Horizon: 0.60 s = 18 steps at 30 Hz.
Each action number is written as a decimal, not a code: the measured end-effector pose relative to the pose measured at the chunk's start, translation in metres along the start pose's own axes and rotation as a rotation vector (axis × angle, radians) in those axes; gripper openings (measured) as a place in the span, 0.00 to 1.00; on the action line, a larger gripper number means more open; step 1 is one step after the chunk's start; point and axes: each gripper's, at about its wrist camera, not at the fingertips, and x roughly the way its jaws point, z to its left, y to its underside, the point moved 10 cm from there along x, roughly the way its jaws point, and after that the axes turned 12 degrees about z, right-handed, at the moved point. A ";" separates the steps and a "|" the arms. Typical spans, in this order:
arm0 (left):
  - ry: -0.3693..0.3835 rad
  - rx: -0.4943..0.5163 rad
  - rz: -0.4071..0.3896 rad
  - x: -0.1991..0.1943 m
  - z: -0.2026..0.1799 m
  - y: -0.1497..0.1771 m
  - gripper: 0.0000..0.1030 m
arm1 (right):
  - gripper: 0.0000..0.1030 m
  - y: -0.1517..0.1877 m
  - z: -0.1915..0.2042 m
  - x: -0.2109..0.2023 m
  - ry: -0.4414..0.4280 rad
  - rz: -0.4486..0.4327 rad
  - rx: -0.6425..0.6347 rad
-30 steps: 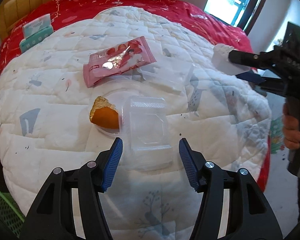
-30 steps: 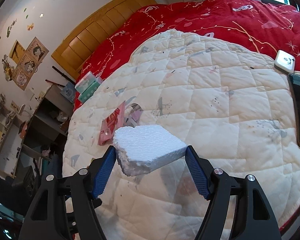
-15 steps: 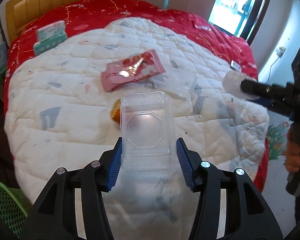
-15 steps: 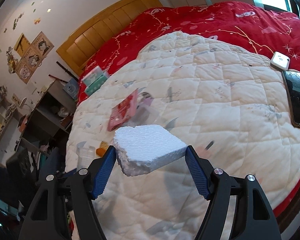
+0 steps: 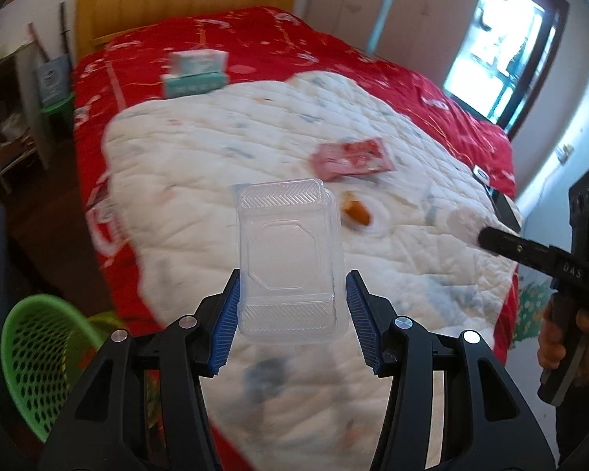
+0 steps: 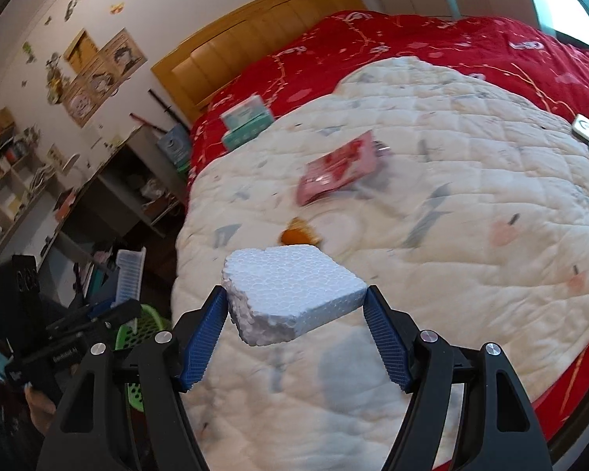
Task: Collect trash
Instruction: 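Carry the container to the wastebasket and drop it while the right tool carries the foam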
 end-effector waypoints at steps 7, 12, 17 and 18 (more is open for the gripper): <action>-0.064 -0.113 -0.021 -0.032 0.079 0.033 0.50 | 0.66 0.017 0.055 0.018 -0.042 0.033 -0.058; -0.127 -0.225 -0.016 -0.050 0.143 0.065 0.50 | 0.66 0.028 0.093 0.031 -0.074 0.058 -0.102; -0.174 -0.323 0.017 -0.053 0.198 0.094 0.51 | 0.66 0.036 0.127 0.047 -0.098 0.088 -0.145; -0.181 -0.342 0.025 -0.052 0.209 0.100 0.51 | 0.66 0.037 0.131 0.049 -0.102 0.092 -0.151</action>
